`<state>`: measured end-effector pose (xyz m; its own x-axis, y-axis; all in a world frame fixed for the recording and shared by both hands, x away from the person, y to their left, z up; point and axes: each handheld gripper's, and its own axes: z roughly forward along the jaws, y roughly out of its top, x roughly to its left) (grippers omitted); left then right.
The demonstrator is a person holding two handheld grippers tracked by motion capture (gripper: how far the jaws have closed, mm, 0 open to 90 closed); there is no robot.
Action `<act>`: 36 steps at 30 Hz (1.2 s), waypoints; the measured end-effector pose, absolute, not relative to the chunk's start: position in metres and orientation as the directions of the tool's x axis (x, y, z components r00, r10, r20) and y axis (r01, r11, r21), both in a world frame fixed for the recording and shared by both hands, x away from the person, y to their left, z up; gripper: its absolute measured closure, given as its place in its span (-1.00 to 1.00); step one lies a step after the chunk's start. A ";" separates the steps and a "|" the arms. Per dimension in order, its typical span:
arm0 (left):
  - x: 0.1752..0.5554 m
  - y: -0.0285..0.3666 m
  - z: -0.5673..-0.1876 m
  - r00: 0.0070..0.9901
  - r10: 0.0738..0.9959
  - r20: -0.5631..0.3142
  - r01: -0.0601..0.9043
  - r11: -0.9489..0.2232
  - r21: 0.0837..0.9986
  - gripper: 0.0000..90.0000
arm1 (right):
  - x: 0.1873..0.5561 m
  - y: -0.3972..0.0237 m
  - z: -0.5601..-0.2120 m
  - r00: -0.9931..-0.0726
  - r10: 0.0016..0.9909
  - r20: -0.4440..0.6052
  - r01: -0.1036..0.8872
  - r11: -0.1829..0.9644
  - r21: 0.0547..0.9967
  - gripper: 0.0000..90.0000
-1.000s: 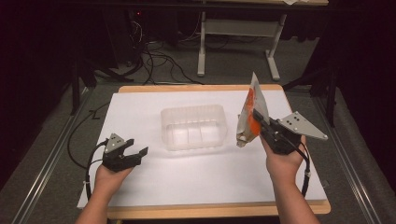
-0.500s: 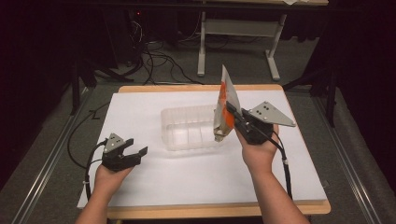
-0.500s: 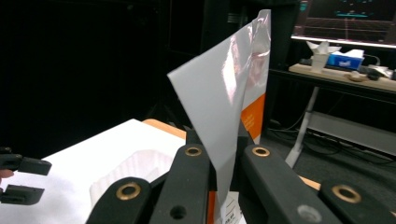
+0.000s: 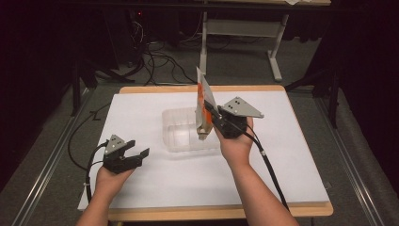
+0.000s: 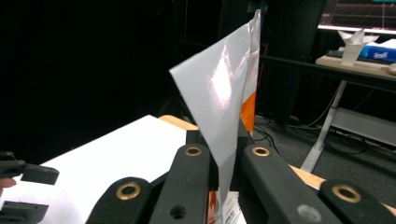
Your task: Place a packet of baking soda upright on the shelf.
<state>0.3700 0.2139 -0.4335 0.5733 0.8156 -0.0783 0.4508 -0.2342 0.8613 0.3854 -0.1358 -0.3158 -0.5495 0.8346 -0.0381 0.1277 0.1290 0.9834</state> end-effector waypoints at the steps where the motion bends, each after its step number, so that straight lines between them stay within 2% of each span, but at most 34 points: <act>1: 0.370 0.214 -0.434 0.573 0.816 -0.079 0.451 -0.234 0.861 -0.29 | 0.388 -0.134 -0.318 -0.550 0.834 -0.037 0.137 0.134 0.982 1.00; 26: 0.372 0.213 -0.435 0.580 0.811 -0.081 0.454 -0.239 0.858 -0.29 | 0.426 -0.110 -0.360 -0.548 0.832 -0.091 0.216 0.246 0.945 1.00; 36: 0.372 0.213 -0.435 0.581 0.810 -0.078 0.457 -0.245 0.855 -0.29 | 0.432 -0.105 -0.371 -0.545 0.835 -0.079 0.231 0.240 0.943 1.00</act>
<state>0.3724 0.2131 -0.4351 0.5814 0.8098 -0.0783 0.4568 -0.2453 0.8551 0.4317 -0.1052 -0.3712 -0.5452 0.8345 -0.0794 0.2306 0.2404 0.9429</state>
